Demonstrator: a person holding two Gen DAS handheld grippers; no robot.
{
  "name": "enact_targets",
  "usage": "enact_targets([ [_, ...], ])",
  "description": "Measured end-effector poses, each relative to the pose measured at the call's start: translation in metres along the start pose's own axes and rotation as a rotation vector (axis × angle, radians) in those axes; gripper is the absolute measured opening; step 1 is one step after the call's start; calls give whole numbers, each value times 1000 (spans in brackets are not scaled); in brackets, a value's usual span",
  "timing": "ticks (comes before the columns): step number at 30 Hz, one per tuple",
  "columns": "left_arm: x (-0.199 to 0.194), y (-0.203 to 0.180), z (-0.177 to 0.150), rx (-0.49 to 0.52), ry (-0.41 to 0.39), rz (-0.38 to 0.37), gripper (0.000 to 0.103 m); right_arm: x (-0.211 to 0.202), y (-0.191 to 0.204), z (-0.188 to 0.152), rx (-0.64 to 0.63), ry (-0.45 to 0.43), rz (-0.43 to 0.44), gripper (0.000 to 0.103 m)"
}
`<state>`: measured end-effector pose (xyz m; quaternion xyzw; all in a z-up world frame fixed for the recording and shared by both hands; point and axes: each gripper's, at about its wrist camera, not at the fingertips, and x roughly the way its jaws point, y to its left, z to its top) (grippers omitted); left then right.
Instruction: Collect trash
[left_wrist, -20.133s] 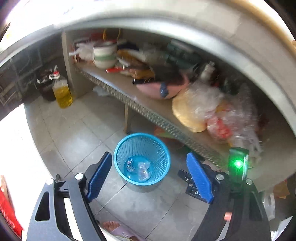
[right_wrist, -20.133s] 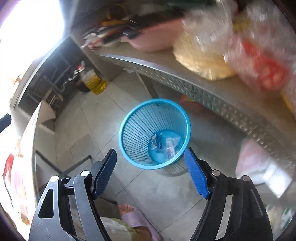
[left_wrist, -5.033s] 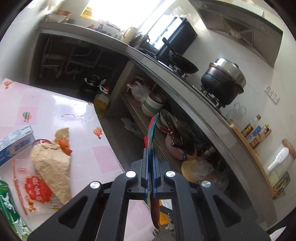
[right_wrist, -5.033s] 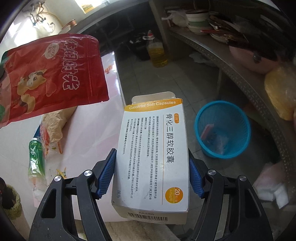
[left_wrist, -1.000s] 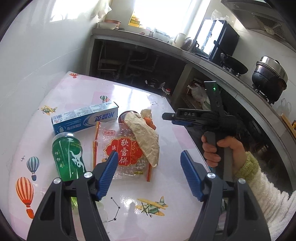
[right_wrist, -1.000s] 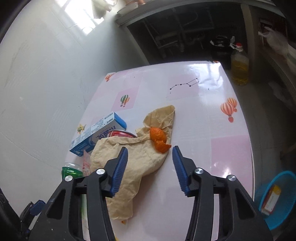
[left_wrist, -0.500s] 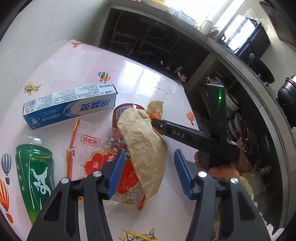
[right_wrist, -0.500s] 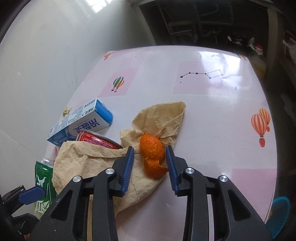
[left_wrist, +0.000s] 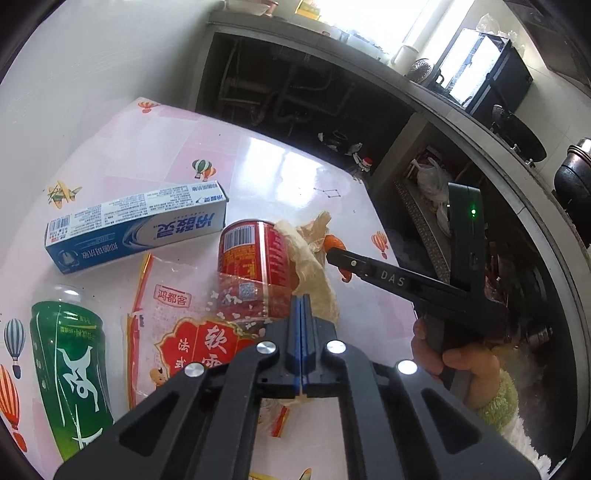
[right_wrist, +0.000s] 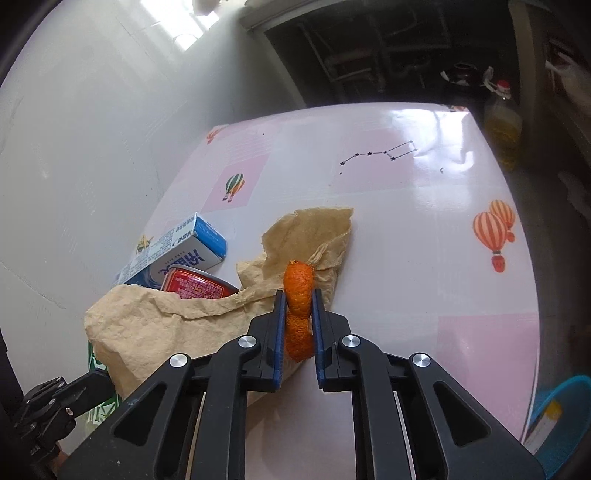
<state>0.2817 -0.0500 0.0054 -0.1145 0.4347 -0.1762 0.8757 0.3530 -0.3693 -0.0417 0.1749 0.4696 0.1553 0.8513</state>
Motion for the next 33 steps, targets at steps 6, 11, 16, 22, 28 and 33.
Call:
enact_targets([
  [6, -27, -27, -8, 72, -40, -72, 0, -41, -11, -16, 59, -57, 10, 12],
  [11, -50, -52, -30, 129, -16, -180, 0, -79, -12, -40, 89, -105, 3, 12],
  [16, -60, -62, -56, 184, -13, -183, 0, -114, -12, -72, 108, -132, -1, 12],
  [22, -35, -39, -51, 135, -30, -18, 45, -131, 2, -116, 111, -108, -1, 12],
  [28, 12, -32, -22, 140, -29, 161, 48, -138, 7, -140, 134, -95, -10, 12],
  [33, 40, -41, -16, 248, -16, 264, 28, -150, 3, -146, 146, -109, -23, 12],
])
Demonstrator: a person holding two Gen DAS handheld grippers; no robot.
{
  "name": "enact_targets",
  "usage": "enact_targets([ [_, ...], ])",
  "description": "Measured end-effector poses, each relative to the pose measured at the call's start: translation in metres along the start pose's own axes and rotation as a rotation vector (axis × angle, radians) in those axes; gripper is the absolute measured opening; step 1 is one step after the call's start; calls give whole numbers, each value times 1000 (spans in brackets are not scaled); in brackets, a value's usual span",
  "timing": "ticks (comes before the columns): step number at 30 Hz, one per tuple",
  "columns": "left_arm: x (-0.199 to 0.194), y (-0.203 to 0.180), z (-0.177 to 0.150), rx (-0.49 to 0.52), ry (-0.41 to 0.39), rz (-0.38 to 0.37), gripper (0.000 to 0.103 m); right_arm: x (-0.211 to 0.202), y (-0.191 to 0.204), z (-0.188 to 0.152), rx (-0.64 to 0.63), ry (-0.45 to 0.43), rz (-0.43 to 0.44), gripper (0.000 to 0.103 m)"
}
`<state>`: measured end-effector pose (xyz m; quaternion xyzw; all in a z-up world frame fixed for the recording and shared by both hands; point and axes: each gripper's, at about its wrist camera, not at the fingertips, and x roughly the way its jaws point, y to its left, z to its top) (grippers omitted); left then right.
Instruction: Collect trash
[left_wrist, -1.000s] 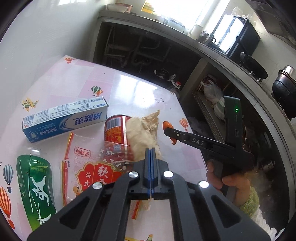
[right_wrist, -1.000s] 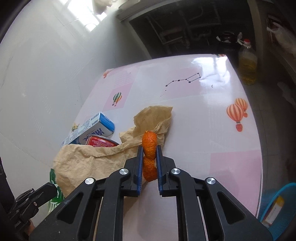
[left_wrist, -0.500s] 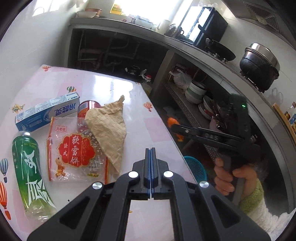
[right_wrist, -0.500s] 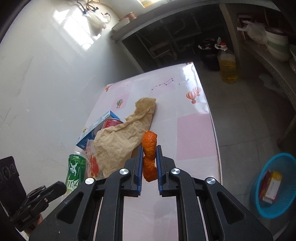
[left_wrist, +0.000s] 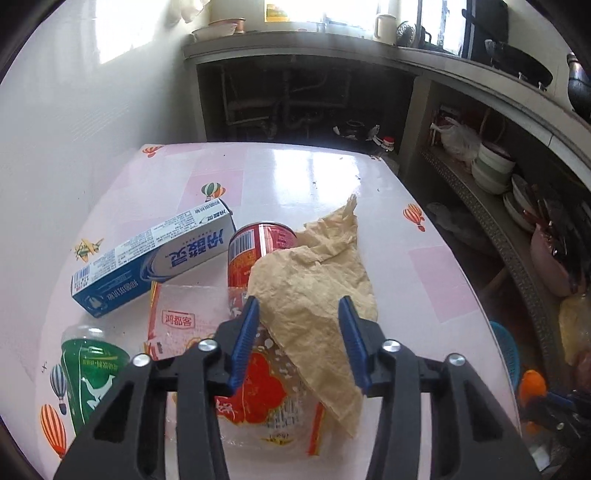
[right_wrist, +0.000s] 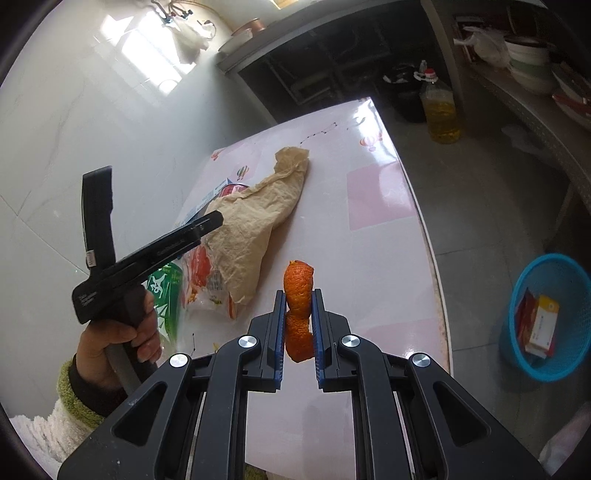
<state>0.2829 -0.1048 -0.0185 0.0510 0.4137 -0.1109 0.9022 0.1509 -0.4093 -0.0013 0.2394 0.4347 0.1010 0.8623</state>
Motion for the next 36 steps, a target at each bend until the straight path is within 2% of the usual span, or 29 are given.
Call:
enact_targets([
  [1, 1, -2, -1, 15, 1, 3, 16, -3, -1, 0, -1, -6, -6, 12],
  [3, 0, -4, -2, 32, -9, -9, 2, -8, -4, -1, 2, -16, -11, 12],
  [4, -1, -6, -2, 38, -11, -24, 0, -12, -5, -2, 6, -20, -11, 12],
  [10, -28, -16, 2, 51, -83, -191, 0, -21, -15, -3, 31, -41, -20, 12],
  [14, -62, -25, 1, 69, -153, -319, 0, -28, -22, -6, 48, -55, -31, 12],
  [17, -88, -33, -9, 100, -152, -405, 0, -39, -27, -7, 57, -73, -40, 12],
  [20, -111, -39, -28, 139, -110, -460, 0, -48, -32, -6, 68, -90, -52, 12],
  [23, -125, -40, -52, 176, -31, -470, 0, -56, -36, -7, 71, -103, -59, 12],
  [25, -129, -37, -68, 172, 60, -491, 0, -58, -36, -7, 68, -105, -59, 12],
  [28, -129, -26, -86, 110, 210, -579, 0, -57, -34, -9, 63, -96, -41, 12],
  [30, -130, -21, -94, 69, 276, -645, 0, -50, -30, -11, 59, -78, -11, 12],
  [33, -137, -21, -98, 52, 296, -730, 0, -35, -23, -13, 38, -40, 10, 12],
  [36, -135, -26, -97, 49, 265, -728, 0, -19, -20, -16, 41, 3, 22, 12],
])
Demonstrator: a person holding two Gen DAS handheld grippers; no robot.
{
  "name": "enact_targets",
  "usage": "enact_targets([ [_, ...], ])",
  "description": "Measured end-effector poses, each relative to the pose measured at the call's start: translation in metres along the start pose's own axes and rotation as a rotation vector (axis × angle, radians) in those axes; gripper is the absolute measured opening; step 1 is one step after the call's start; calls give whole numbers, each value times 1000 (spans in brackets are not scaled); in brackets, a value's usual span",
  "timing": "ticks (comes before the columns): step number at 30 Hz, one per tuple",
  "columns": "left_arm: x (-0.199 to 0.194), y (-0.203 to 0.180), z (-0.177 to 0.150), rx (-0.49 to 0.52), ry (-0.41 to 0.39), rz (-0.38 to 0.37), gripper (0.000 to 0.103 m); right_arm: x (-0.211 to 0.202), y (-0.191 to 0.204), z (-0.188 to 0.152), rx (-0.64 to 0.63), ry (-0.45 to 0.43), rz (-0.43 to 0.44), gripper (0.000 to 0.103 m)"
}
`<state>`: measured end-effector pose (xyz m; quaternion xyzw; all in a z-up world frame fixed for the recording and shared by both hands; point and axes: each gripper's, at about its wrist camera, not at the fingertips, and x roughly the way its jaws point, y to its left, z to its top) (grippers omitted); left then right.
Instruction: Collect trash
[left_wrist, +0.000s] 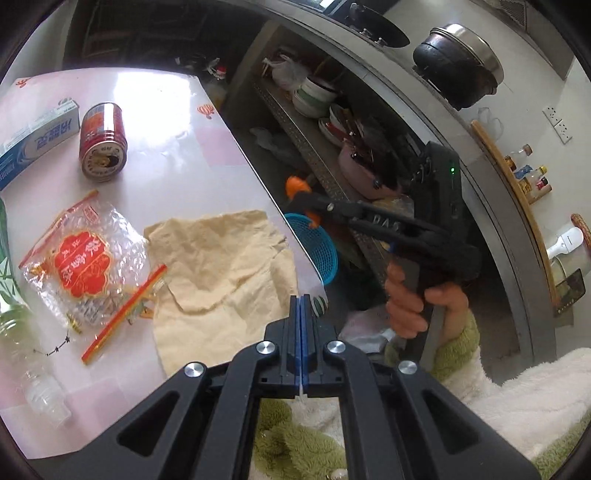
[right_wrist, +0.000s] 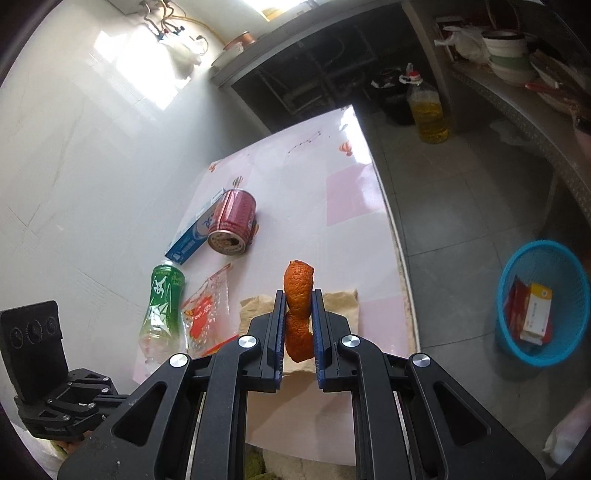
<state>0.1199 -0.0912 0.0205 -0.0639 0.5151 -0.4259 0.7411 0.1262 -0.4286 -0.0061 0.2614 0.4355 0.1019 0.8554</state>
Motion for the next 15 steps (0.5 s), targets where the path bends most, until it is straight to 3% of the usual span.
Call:
enact_targets([
  [4, 14, 5, 16, 5, -70, 76, 0, 6, 0, -2, 5, 16, 4, 12],
  [8, 46, 13, 36, 37, -107, 203, 0, 9, -1, -1, 7, 27, 2, 12],
  [11, 73, 22, 42, 67, -91, 311, 0, 13, 4, -4, -10, 47, 7, 12],
  [15, 94, 33, 44, 75, -74, 377, 0, 28, 7, -15, -32, 100, -5, 12],
])
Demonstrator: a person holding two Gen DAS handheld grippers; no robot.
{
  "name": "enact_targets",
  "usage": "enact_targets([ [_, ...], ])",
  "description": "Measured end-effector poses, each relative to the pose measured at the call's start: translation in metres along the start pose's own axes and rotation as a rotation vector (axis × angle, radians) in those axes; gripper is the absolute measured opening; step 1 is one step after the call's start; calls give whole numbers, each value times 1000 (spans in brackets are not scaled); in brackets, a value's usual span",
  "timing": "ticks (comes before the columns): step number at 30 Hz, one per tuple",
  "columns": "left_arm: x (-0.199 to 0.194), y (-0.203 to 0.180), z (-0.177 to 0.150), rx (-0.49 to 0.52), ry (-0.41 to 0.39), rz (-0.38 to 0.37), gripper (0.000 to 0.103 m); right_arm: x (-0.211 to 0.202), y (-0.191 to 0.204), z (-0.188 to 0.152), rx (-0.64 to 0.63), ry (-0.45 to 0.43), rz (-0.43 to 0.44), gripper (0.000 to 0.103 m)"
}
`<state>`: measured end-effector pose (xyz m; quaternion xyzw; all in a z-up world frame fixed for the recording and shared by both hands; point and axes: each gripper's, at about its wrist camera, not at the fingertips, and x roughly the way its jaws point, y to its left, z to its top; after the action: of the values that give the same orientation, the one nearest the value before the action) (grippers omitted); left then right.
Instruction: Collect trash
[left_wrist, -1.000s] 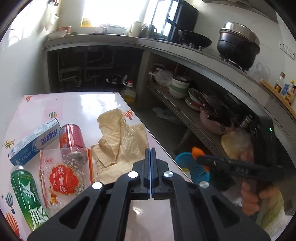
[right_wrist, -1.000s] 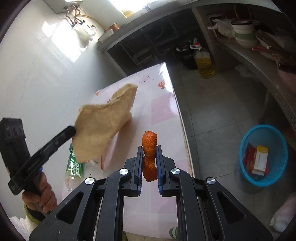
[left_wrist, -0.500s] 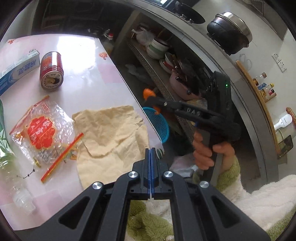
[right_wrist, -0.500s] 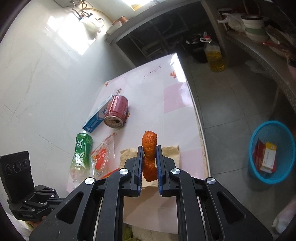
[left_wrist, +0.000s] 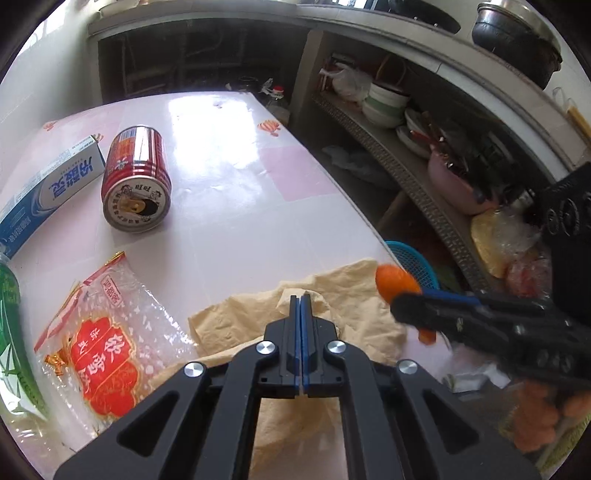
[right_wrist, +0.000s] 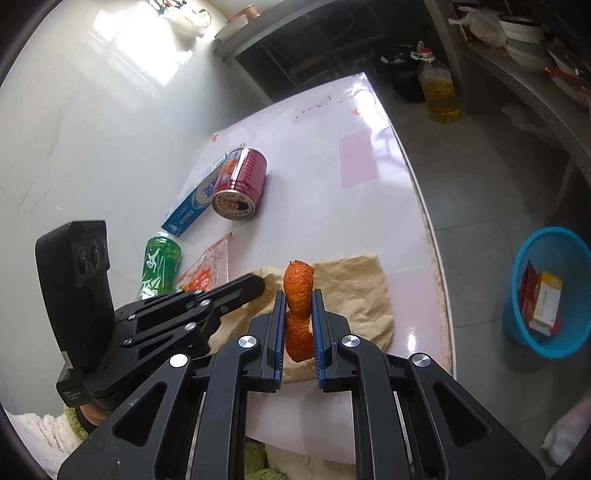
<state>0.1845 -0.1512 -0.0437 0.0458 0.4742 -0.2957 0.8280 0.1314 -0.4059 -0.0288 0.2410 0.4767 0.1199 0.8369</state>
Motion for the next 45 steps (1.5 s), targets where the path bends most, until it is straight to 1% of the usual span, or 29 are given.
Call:
enact_targets([
  [2, 4, 0, -1, 22, -4, 36, 0, 7, -2, -4, 3, 21, -17, 12],
  [4, 9, 0, -1, 47, 4, 43, 2, 10, -4, -5, 10, 30, -25, 12],
  [5, 12, -1, -1, 65, 15, 42, 9, 10, -5, -5, 14, 31, -26, 12],
  [6, 16, -3, -2, 88, 27, 43, 21, 9, -7, -5, 17, 27, -26, 12],
  [7, 19, -5, -3, 108, 34, 48, 31, 7, -8, -4, 20, 22, -29, 12],
  [8, 21, -6, -4, 127, 34, 55, 36, 5, -8, -2, 22, 16, -33, 12],
  [9, 21, -8, -5, 149, 32, 62, 43, 1, -9, -1, 24, 6, -37, 12],
  [12, 23, -10, -9, 181, 46, 56, 56, -10, -13, 2, 31, -19, -52, 12],
  [15, 27, -15, -13, 214, 87, 38, 65, -17, -19, 3, 48, -40, -67, 12],
  [17, 30, -19, -17, 230, 118, 27, 69, -22, -24, 3, 63, -53, -77, 12],
  [19, 31, -26, -21, 264, 116, 41, 71, -25, -27, 4, 78, -63, -82, 12],
  [22, 31, -33, -27, 300, 107, 68, 70, -27, -31, 3, 97, -75, -92, 12],
  [23, 31, -35, -27, 302, 103, 67, 69, -27, -31, 3, 102, -79, -94, 12],
  [24, 30, -36, -28, 305, 100, 64, 64, -28, -32, 3, 105, -82, -95, 12],
  [25, 29, -38, -29, 313, 97, 59, 56, -28, -31, 2, 107, -85, -97, 12],
  [26, 28, -41, -29, 322, 94, 54, 51, -29, -31, 2, 108, -88, -98, 12],
  [27, 28, -43, -30, 328, 92, 50, 43, -30, -31, 1, 108, -90, -98, 12],
  [28, 27, -44, -30, 335, 91, 48, 38, -31, -31, 1, 109, -93, -99, 12],
  [30, 26, -46, -29, 333, 95, 45, 12, -32, -30, 0, 110, -99, -97, 12],
  [31, 26, -46, -27, 326, 95, 39, 8, -32, -29, 1, 110, -101, -97, 12],
  [34, 16, -40, -21, 278, 45, 10, 6, -36, -30, -1, 112, -107, -93, 12],
  [36, 3, -31, -14, 214, -8, -34, 6, -37, -30, -2, 114, -109, -89, 12],
  [39, -19, -8, 1, 78, -85, -138, 6, -39, -33, -3, 119, -109, -87, 12],
  [42, -39, 14, 15, -38, -137, -221, 6, -40, -34, -2, 127, -111, -83, 12],
  [45, -59, 37, 27, -152, -200, -326, 6, -40, -34, -1, 129, -112, -79, 12],
])
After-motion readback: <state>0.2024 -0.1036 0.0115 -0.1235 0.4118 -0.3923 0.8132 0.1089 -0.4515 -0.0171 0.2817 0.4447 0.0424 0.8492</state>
